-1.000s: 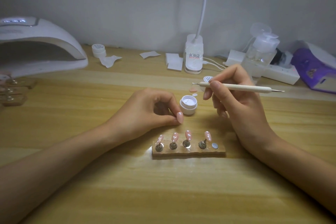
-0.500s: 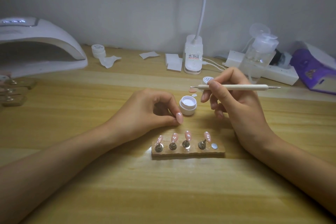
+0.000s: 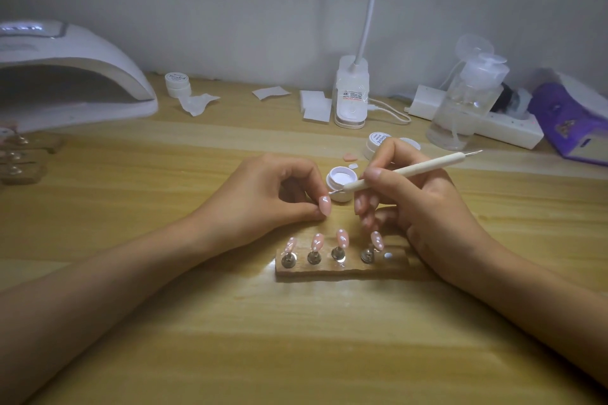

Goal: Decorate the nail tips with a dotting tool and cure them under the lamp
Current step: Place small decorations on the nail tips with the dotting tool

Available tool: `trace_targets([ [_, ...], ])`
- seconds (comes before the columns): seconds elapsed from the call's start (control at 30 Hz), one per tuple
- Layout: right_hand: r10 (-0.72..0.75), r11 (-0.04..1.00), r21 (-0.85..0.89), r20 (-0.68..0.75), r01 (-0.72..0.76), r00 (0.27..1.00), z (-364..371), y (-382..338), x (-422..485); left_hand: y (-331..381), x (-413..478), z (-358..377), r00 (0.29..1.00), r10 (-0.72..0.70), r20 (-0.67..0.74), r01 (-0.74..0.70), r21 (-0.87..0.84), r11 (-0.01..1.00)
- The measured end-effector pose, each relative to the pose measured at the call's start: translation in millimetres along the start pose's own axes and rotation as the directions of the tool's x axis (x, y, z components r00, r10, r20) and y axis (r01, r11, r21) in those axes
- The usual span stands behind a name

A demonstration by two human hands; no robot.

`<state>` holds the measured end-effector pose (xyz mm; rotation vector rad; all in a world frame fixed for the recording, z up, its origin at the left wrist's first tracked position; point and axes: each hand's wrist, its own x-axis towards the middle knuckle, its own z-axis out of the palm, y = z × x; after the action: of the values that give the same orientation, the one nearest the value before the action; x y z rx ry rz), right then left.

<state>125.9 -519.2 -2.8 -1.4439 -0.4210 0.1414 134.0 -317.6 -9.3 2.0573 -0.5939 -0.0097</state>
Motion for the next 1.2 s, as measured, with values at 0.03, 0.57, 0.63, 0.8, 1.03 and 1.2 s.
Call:
trace_targets([
  [0.03,0.004,1.0,0.001,0.002,-0.004,1.0,0.0,0.3,0.2,-0.4,0.0,-0.1,1.0,0.0,0.001,0.0,0.001,1.0],
  [0.57,0.023,0.997,-0.068,0.005,-0.022,1.0,-3.1,5.8,2.7,-2.1,0.4,0.0,1.0,0.018,0.003,-0.018,0.006,1.0],
  [0.63,0.025,0.997,-0.073,0.002,-0.025,1.0,-2.9,5.7,2.4,-2.5,0.4,0.0,1.0,0.016,0.002,-0.016,-0.001,1.0],
  [0.8,0.028,0.996,-0.079,0.002,-0.027,1.0,-3.0,5.6,2.2,-3.2,1.1,0.3,1.0,0.016,0.0,-0.016,0.0,1.0],
  [1.03,0.029,0.996,-0.087,0.008,-0.028,1.0,-3.9,6.5,2.5,-3.8,1.4,0.5,1.0,0.013,-0.001,-0.013,0.001,1.0],
  [1.2,0.022,0.998,-0.061,0.002,-0.022,1.0,-2.7,4.2,2.0,-3.3,0.9,0.2,1.0,0.013,-0.002,-0.013,0.005,1.0],
])
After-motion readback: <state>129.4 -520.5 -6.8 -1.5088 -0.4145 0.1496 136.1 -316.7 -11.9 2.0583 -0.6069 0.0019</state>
